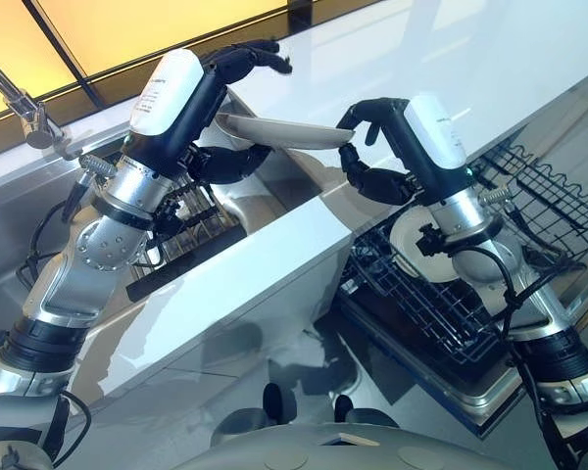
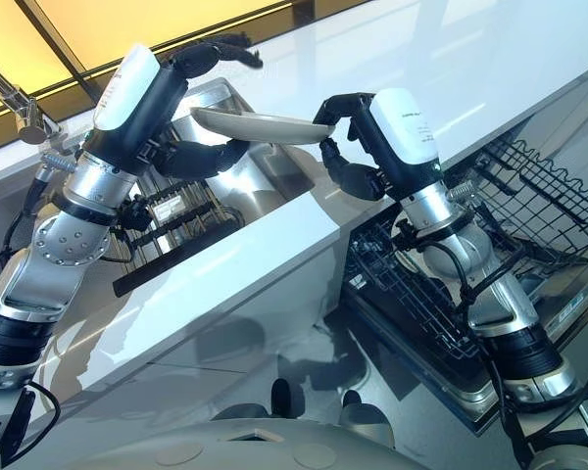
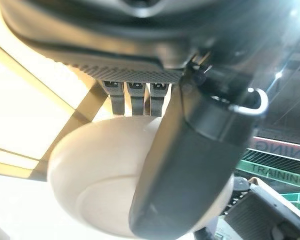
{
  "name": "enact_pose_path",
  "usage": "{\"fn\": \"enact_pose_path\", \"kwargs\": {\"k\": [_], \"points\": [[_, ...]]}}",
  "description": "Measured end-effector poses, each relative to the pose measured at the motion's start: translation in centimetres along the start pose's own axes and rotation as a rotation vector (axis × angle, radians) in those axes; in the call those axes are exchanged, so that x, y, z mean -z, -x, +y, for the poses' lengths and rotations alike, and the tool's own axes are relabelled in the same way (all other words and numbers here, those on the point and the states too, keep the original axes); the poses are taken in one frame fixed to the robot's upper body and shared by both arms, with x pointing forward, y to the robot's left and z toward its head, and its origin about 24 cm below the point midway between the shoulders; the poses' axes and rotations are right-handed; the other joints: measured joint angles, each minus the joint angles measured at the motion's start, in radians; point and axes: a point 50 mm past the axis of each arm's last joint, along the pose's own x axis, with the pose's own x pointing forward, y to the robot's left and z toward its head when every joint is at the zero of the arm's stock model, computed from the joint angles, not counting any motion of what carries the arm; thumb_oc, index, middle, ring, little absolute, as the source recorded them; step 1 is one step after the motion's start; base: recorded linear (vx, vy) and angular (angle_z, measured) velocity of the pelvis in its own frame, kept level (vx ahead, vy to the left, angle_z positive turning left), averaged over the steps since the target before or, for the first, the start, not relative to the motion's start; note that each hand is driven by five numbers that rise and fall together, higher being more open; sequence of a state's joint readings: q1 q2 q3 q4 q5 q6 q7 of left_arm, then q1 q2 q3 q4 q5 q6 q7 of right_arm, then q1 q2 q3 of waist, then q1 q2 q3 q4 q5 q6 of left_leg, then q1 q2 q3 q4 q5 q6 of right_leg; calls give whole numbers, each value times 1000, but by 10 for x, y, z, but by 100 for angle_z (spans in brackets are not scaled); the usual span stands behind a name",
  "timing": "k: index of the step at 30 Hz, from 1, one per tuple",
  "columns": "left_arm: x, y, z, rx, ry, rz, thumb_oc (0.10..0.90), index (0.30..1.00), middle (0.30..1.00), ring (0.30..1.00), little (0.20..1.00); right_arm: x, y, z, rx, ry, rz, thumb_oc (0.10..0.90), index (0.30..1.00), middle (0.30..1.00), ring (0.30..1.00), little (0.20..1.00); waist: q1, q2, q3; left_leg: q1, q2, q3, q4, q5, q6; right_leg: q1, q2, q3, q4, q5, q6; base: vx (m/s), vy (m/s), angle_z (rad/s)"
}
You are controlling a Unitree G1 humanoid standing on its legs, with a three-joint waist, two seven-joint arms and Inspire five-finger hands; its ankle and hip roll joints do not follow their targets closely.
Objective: Pick up plates and place into dishwasher.
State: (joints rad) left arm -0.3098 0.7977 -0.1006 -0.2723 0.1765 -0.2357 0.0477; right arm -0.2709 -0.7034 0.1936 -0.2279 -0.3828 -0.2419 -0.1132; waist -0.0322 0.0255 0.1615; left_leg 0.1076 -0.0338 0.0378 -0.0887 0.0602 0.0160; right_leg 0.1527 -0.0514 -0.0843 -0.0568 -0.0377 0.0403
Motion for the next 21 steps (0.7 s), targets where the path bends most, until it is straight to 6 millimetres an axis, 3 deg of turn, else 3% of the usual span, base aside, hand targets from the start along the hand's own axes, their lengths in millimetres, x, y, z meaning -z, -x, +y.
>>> {"fn": "enact_pose_path", "kwargs": {"k": [16, 21], "points": [[17, 15, 6, -16, 4, 133, 800, 900, 900, 900, 900, 13, 13, -12, 38, 53, 57, 100, 300, 300, 300, 200, 4, 0, 0, 1, -2, -5, 0, 0, 0, 9, -2, -3, -13, 0, 0, 1, 2, 1], [24, 22, 6, -18, 1, 188, 800, 900, 900, 900, 900, 25, 20, -28, 139, 110, 109, 100, 300, 300, 300, 200, 8, 0, 0, 2, -2, -4, 0, 0, 0, 9, -2, -2, -13, 0, 0, 0, 0, 0]]}}
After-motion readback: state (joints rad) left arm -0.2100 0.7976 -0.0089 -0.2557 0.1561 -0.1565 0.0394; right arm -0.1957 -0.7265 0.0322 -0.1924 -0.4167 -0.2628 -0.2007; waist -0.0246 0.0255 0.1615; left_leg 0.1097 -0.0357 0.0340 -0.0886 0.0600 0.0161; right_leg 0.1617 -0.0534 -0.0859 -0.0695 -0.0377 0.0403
